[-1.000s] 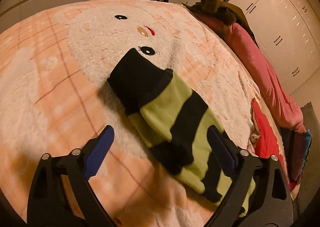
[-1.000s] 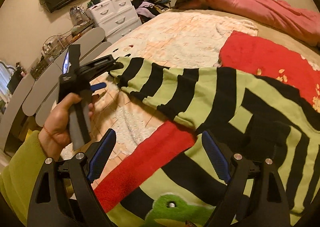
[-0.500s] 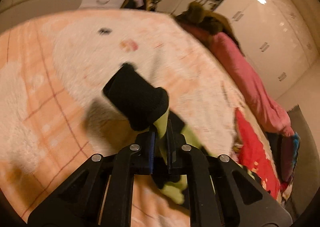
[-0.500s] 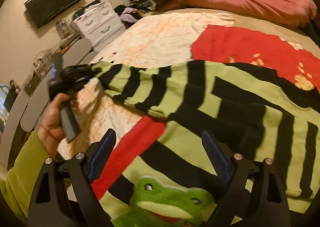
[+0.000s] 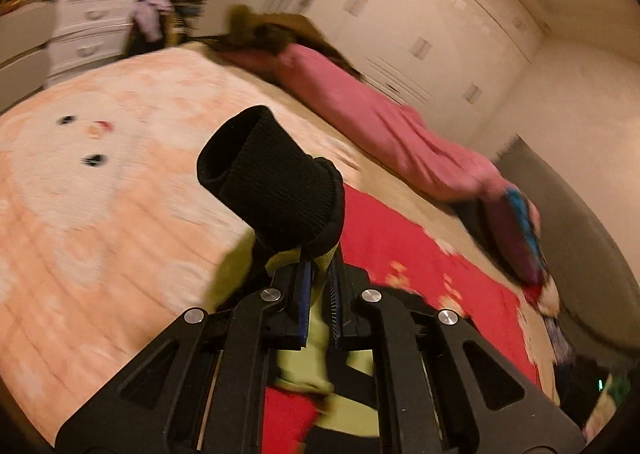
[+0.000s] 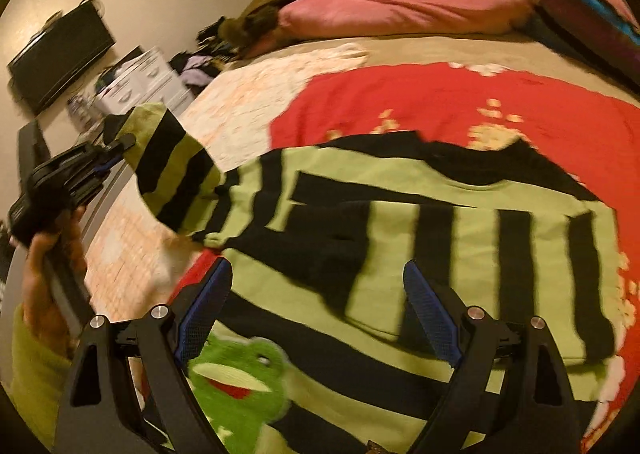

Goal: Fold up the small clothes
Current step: 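Fold the sleeve across the shirt body with the left gripper and release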

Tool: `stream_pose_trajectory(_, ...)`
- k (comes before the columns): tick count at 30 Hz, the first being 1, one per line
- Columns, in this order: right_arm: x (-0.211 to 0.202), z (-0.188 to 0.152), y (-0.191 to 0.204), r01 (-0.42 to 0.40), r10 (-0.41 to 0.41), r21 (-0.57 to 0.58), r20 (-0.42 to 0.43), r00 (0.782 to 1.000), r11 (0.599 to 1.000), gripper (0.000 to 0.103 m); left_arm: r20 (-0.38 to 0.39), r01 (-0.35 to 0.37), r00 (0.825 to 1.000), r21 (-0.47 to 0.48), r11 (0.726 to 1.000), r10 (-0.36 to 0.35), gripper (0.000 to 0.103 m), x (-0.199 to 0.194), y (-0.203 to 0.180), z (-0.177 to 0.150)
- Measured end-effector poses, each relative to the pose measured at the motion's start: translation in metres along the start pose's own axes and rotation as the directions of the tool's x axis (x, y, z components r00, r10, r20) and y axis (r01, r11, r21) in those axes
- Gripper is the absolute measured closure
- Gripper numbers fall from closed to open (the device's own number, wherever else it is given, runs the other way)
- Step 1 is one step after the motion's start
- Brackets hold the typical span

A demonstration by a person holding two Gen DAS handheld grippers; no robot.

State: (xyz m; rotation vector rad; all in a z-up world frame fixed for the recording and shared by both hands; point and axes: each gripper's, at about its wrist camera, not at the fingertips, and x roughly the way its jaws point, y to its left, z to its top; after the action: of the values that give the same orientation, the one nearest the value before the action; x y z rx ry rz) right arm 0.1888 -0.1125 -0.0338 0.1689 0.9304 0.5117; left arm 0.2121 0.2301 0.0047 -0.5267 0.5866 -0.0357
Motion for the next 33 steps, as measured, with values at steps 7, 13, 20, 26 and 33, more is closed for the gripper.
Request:
stream_pose_trajectory(7, -0.031, -0.006, -0.05, 0.037, -0.042, 0.107, 0.042, 0.998, 0.994, 0.016, -0.108, 0.117, 0.988, 0.086, 0.989, -0.108, 0.1, 0.032, -0.092, -0.055)
stream_pose_trajectory(13, -0.051, -0.009, -0.075, 0.051, -0.062, 0.152, 0.07, 0.996, 0.987, 0.016, -0.177, 0.116, 0.979, 0.101, 0.988, -0.097, 0.1, 0.061, -0.14, -0.1)
stream_pose_trajectory(20, -0.056, -0.013, -0.099, 0.112, -0.13, 0.207, 0.074, 0.989, 0.972, 0.016, -0.248, 0.076, 0.968, 0.105, 0.992, -0.048, 0.089, 0.087, -0.143, -0.14)
stream_pose_trajectory(26, -0.047, -0.015, -0.105, 0.125, -0.141, 0.239, 0.054, 0.988, 0.963, 0.016, -0.321, 0.166, 0.942, 0.195, 0.967, -0.097, 0.061, 0.093, -0.145, -0.167)
stream_pose_trajectory(33, -0.026, -0.008, -0.097, 0.102, -0.111, 0.257, 0.02, 0.994, 0.961, 0.016, -0.091, 0.045, 0.996, 0.243, 0.969, -0.024, 0.052, 0.053, -0.131, -0.14)
